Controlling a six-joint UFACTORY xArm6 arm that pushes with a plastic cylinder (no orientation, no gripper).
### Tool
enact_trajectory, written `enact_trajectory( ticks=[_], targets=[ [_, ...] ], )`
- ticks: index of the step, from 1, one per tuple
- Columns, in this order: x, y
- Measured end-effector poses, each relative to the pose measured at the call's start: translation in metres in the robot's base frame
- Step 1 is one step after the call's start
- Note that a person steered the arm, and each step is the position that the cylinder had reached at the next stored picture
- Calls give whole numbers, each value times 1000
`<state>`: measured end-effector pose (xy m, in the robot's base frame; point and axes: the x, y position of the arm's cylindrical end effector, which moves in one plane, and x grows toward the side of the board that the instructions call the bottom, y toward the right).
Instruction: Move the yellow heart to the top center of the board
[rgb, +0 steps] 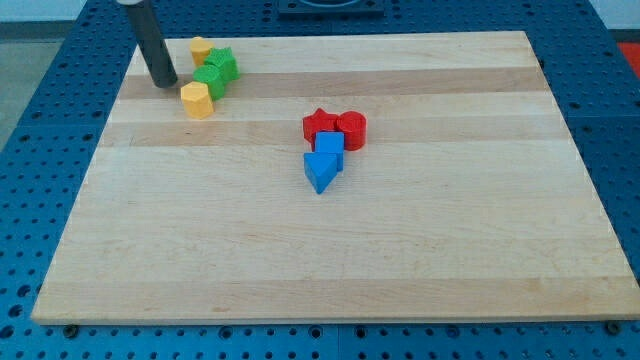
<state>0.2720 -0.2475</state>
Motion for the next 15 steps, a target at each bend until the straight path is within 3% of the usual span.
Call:
enact_trajectory(
  ticks=[1, 3, 8, 10, 15],
  targets=[
    [-30, -7],
    [-56, 36],
    [-25, 214],
    [38, 214],
    [4, 119]
  ],
)
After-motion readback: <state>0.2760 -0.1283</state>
